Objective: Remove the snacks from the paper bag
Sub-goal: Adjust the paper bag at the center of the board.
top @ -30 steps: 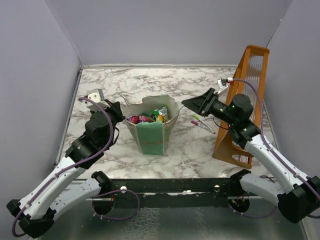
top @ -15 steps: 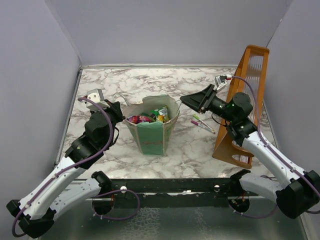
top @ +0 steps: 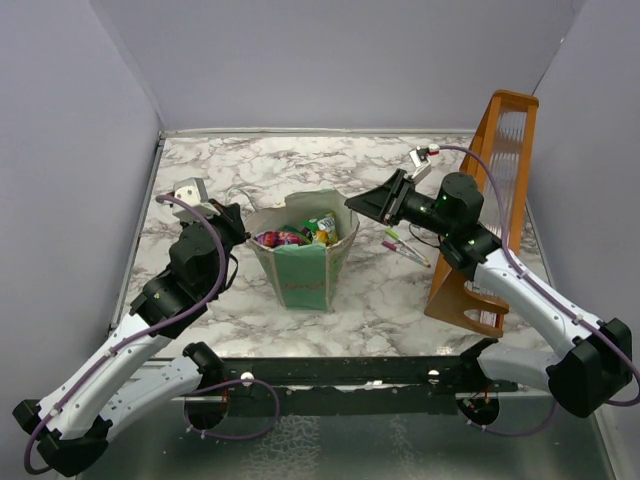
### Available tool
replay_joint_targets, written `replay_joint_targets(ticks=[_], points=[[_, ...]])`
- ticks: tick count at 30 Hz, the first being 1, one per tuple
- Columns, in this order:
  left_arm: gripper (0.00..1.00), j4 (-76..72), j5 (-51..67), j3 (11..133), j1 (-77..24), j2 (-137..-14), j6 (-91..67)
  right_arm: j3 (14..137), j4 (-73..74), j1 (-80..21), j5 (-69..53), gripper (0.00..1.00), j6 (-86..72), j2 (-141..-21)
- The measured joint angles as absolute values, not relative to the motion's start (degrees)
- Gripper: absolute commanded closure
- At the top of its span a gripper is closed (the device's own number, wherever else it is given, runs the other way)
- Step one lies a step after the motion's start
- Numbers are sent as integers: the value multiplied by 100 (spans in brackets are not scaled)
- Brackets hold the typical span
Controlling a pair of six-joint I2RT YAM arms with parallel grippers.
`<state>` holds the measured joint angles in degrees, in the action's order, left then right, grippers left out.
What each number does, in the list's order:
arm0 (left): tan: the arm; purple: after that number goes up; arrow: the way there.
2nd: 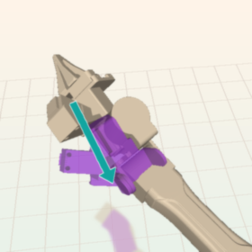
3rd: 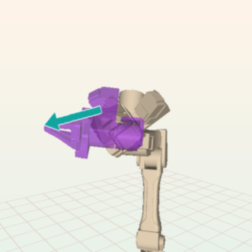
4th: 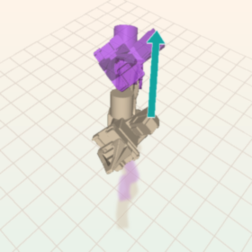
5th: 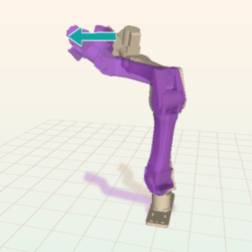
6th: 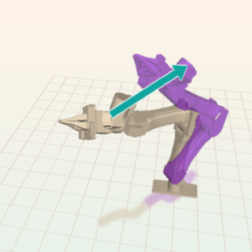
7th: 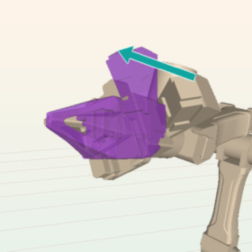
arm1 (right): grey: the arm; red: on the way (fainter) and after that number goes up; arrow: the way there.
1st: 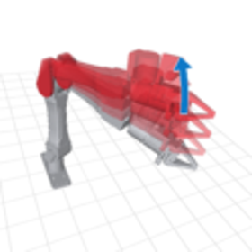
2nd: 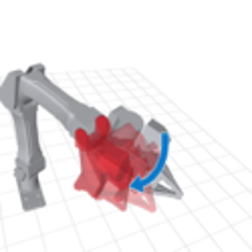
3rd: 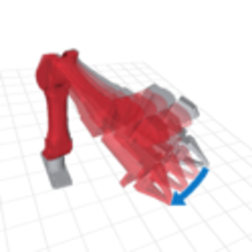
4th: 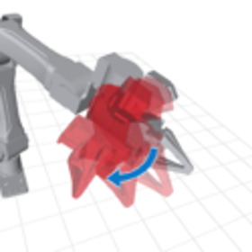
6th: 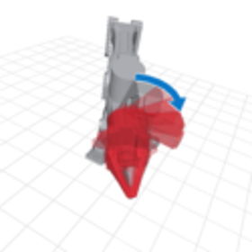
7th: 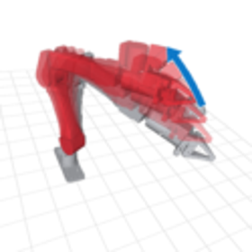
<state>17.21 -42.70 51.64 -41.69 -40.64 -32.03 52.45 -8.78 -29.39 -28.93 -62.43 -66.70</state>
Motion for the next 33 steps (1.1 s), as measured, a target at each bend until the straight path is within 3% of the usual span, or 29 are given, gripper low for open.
replay_joint_targets(ticks=[16,23,27,33], points=[[100,1846,-4272,5164,-4169,-3968,-3247,5336,-1238,-2969,-2792,71,-6278,-6838],[100,1848,-4272,5164,-4169,-3966,-3253,5334,-1728,-2969,-2818,79,-6447,-7078],[100,1852,-4270,5164,-4169,-3953,-3258,5336,-1940,-2969,-2867,98,-6519,-7170],[100,1859,-4265,5164,-4169,-3948,-3297,5356,-1979,-2967,-2921,99,-6394,-7172]])
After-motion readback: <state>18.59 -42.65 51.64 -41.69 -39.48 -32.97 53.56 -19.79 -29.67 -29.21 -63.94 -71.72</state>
